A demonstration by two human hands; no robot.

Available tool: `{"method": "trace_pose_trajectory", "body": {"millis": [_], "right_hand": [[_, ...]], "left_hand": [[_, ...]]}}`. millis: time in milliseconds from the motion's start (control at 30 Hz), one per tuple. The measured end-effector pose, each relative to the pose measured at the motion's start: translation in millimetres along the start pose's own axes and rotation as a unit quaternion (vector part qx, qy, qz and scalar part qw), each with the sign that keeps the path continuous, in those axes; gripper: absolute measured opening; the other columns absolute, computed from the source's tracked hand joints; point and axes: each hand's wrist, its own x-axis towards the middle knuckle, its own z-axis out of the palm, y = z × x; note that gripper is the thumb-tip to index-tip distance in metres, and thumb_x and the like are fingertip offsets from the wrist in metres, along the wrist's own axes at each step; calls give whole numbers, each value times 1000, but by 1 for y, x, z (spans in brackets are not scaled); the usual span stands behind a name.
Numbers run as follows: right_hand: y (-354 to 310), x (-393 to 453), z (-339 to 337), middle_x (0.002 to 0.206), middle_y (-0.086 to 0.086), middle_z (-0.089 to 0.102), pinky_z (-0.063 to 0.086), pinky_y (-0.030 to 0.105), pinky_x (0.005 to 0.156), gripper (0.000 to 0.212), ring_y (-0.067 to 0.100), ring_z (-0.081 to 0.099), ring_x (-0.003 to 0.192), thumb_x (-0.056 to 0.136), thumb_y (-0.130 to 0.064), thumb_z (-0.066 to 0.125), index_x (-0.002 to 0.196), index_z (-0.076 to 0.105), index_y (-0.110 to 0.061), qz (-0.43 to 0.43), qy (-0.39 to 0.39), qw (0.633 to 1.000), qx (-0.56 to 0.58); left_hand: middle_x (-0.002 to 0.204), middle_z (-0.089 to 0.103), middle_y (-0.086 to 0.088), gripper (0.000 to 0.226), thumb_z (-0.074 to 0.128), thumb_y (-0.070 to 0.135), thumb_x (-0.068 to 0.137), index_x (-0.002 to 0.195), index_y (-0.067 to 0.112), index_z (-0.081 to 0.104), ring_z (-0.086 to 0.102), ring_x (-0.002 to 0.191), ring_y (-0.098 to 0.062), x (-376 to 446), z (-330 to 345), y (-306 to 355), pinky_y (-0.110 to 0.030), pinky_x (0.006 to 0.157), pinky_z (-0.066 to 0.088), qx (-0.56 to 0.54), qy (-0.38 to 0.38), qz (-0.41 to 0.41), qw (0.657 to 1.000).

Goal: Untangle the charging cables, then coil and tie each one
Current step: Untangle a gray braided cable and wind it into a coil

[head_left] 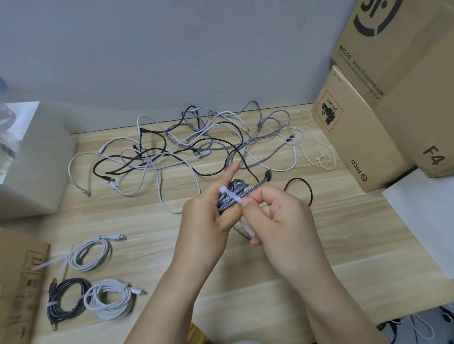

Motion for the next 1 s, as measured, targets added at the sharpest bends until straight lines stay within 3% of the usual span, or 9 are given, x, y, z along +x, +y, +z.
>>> {"method": "trace_pose_trajectory", "body": {"millis": [67, 200, 333, 467, 600, 667, 733, 867, 1000], "right_hand": [[0, 0, 0, 44, 1, 40, 45, 41, 55, 13, 34, 45, 52, 74, -37, 45, 77, 56, -29, 5, -7, 1000, 3], [0, 0, 3, 44, -2, 39, 48, 47, 58, 12, 20, 38, 49, 75, -35, 46, 74, 56, -29, 19, -27, 999, 28], [1, -1, 4, 38, -7, 41, 50, 44, 59, 14, 11, 38, 41, 78, -32, 50, 70, 57, -25, 44, -28, 997, 57], [2, 1, 1, 39, -6, 39, 47, 27, 48, 29, 14, 41, 41, 88, -15, 55, 60, 54, -21, 61, -15, 994, 84], [2, 0, 3, 39, -5, 42, 45, 40, 54, 21, 12, 41, 39, 80, -33, 54, 61, 54, -23, 42, -30, 992, 117], [5, -1, 6, 39, -4, 46, 46, 46, 58, 21, 14, 43, 40, 78, -35, 55, 61, 54, -24, 41, -31, 987, 155], [5, 1, 8, 41, 0, 51, 47, 46, 60, 21, 14, 48, 41, 76, -37, 59, 60, 54, -25, 47, -20, 985, 162], [10, 8, 3, 65, -9, 51, 42, 32, 61, 27, 6, 47, 56, 72, -36, 74, 59, 54, -25, -20, 73, 997, -12], [14, 15, 0, 82, -15, 46, 38, 19, 67, 13, -1, 45, 77, 74, -34, 72, 83, 65, -29, -74, 50, 993, -79]], "left_hand": [[83, 68, 9, 57, 64, 15, 79, 117, 54, 46, 48, 70, -4, 0, 0, 0, -11, 64, 40, 10, 2, 7, 1000], [65, 60, 30, 61, 65, 3, 82, 117, 49, 45, 50, 62, 6, 0, -1, -3, -5, 62, 37, 44, 2, 17, 999], [64, 59, 28, 63, 65, 4, 82, 118, 50, 44, 50, 61, 6, -1, -1, -3, -6, 61, 37, 61, 14, 22, 998], [84, 66, 13, 64, 68, 7, 82, 122, 50, 42, 51, 66, -7, -2, 1, -1, -12, 64, 40, 72, 15, 37, 997], [59, 53, 21, 65, 64, 5, 81, 128, 44, 42, 41, 49, -3, -3, 2, -1, -11, 49, 32, 106, 9, 42, 993], [48, 43, 12, 65, 58, 3, 82, 131, 43, 44, 36, 49, -7, -2, 4, -3, -15, 48, 30, 119, 5, 41, 992], [50, 46, 8, 63, 50, 16, 79, 130, 50, 39, 36, 51, -10, -1, 6, -5, -24, 54, 40, 138, -10, 42, 990], [84, 70, 1, 56, 49, 40, 77, 132, 39, 48, 64, 79, -22, 2, 3, -13, -39, 74, 52, 161, -54, 39, 985], [72, 64, -7, 33, 49, 30, 73, 103, 26, 62, 57, 72, -29, 3, 5, -17, -42, 67, 50, 190, -87, 32, 977]]}}
